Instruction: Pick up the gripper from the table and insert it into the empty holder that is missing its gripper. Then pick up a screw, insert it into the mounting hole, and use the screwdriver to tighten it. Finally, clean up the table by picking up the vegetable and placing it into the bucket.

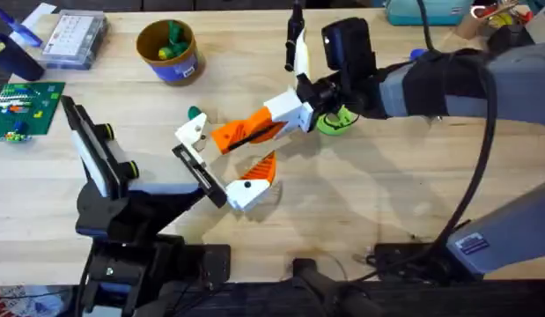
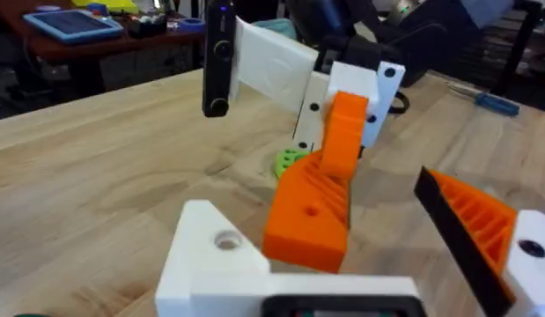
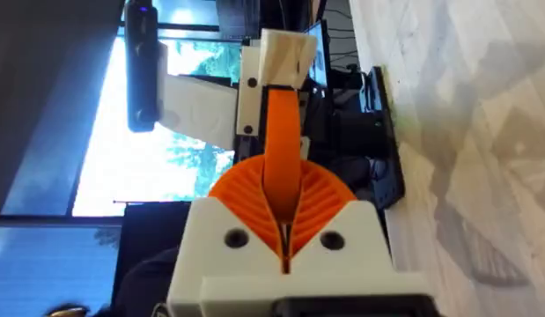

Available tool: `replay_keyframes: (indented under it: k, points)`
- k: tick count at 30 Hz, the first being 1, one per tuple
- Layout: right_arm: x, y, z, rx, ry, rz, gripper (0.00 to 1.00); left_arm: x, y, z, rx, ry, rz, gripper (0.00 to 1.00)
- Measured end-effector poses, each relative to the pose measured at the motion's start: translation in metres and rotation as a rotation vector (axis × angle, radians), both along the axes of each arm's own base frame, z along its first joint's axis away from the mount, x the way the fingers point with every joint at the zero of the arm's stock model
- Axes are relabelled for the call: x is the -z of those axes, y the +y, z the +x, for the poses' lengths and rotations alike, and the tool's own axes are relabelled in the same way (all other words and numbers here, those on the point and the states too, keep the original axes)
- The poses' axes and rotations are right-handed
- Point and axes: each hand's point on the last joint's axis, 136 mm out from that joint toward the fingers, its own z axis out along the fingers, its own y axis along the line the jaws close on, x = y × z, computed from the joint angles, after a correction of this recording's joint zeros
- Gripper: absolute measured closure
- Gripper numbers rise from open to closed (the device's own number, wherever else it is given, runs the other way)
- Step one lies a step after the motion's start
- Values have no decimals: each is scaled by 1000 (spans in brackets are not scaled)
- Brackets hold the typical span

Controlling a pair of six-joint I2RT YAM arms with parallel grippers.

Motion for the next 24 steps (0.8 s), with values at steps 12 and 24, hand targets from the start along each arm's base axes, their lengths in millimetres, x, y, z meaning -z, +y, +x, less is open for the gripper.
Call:
replay_keyframes:
  k: [12,24]
  points:
    - [-15,14,5,-5,-39,6,979,0,0,0,-3,0,0,9]
    - [2,19,9,-23,19,-15,979,0,1,1,-6,12,-9,9]
